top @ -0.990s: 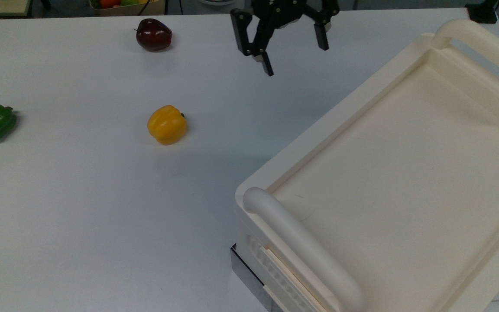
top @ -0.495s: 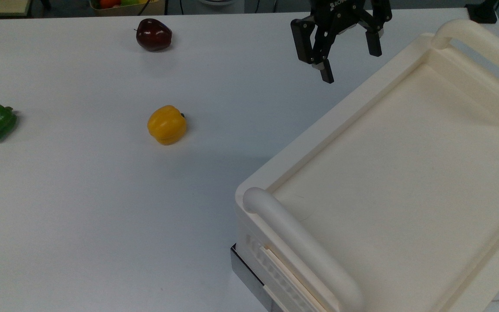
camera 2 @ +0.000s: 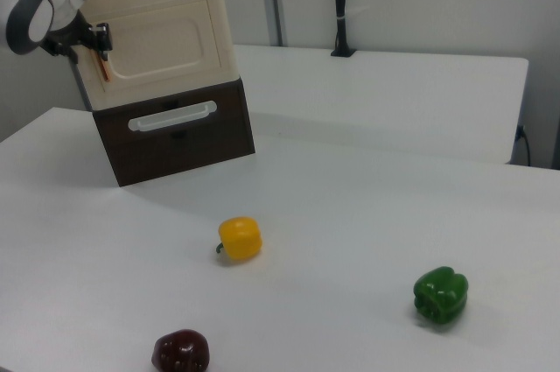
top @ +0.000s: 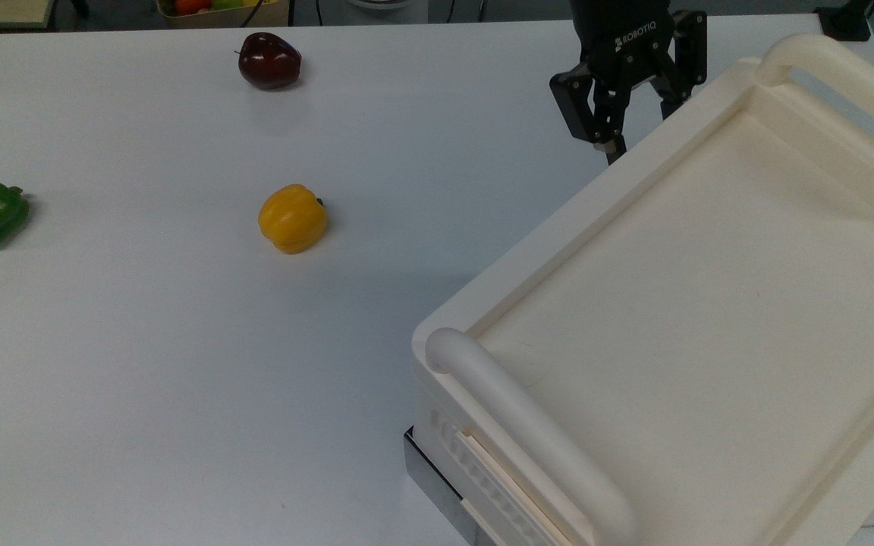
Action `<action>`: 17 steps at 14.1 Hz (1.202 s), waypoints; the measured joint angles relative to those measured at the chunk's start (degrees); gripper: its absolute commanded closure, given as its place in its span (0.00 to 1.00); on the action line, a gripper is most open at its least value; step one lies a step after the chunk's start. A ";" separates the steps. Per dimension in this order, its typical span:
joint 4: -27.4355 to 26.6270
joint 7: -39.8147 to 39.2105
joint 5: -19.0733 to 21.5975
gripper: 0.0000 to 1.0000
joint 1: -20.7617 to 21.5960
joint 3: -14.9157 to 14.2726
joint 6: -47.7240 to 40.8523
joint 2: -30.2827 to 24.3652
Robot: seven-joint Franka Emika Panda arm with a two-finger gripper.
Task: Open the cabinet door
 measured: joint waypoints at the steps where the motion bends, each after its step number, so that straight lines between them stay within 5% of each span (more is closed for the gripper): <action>1: 0.01 0.56 -0.72 0.45 0.05 0.00 1.10 0.58; 4: 0.10 1.44 -1.55 0.58 0.18 0.00 1.28 0.68; 6: 0.28 1.66 -1.69 0.76 0.19 -0.16 1.29 0.78; 11: 1.18 2.04 -2.40 0.80 0.16 -0.53 1.38 1.51; 17: 1.21 2.15 -2.46 0.97 0.01 -0.56 1.38 1.66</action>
